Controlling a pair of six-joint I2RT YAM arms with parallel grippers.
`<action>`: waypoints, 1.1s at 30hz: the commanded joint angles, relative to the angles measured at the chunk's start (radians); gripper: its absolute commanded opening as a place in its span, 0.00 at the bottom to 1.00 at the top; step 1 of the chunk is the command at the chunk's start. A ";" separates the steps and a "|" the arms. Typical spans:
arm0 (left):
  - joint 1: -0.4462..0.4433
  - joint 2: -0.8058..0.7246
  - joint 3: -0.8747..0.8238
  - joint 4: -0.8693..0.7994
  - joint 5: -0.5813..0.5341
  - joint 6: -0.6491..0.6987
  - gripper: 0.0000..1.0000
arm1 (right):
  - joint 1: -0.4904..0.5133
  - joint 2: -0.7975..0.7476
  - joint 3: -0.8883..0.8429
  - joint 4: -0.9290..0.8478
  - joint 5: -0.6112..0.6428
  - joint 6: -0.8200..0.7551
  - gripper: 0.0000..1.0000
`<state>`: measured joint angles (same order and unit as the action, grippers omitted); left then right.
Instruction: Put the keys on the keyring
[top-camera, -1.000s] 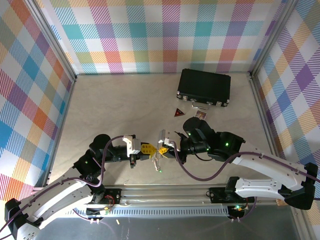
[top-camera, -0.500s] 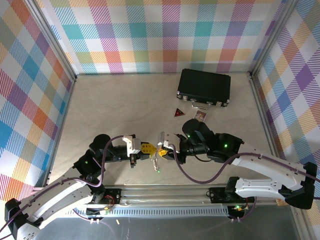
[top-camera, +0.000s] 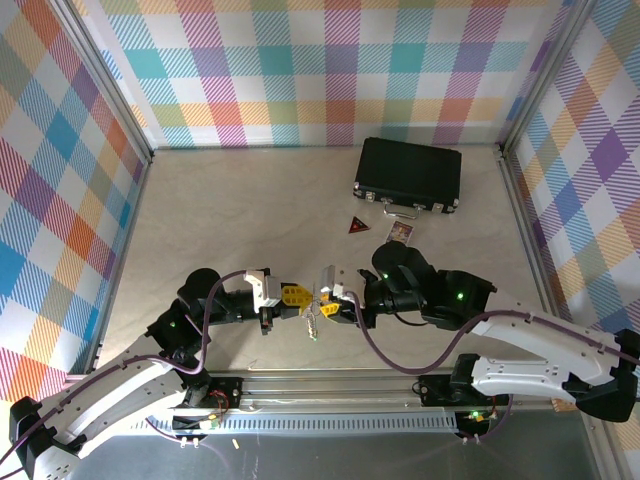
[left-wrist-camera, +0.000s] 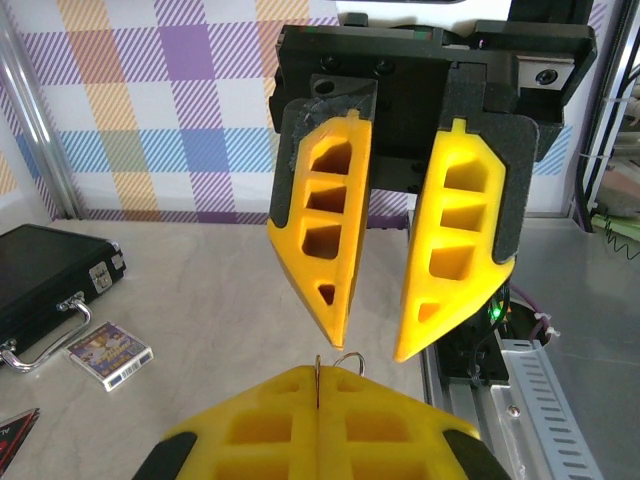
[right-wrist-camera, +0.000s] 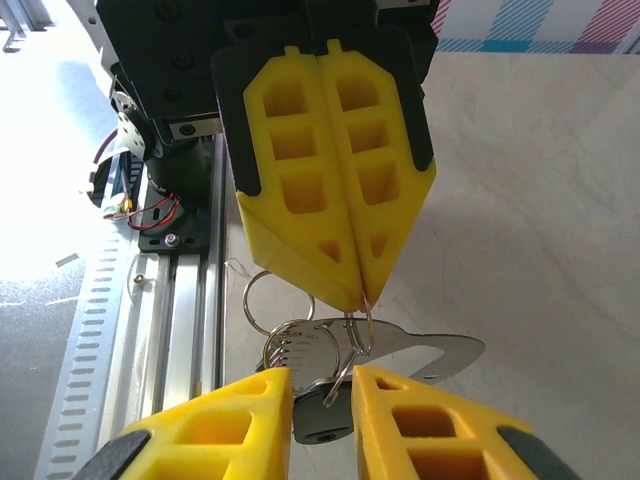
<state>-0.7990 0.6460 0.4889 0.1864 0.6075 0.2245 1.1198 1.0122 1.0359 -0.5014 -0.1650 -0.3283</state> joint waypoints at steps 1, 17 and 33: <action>-0.013 -0.011 0.017 0.073 0.001 -0.011 0.00 | 0.005 -0.015 -0.013 0.015 -0.007 0.008 0.20; -0.013 -0.067 -0.096 0.440 -0.038 -0.176 0.00 | -0.009 -0.138 -0.011 0.118 -0.002 0.130 0.21; -0.013 -0.056 -0.119 0.583 0.015 -0.257 0.00 | -0.034 -0.052 0.050 0.215 -0.146 0.161 0.28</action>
<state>-0.8028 0.5983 0.3744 0.6952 0.5934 -0.0154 1.0924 0.9596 1.0389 -0.3443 -0.2607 -0.1856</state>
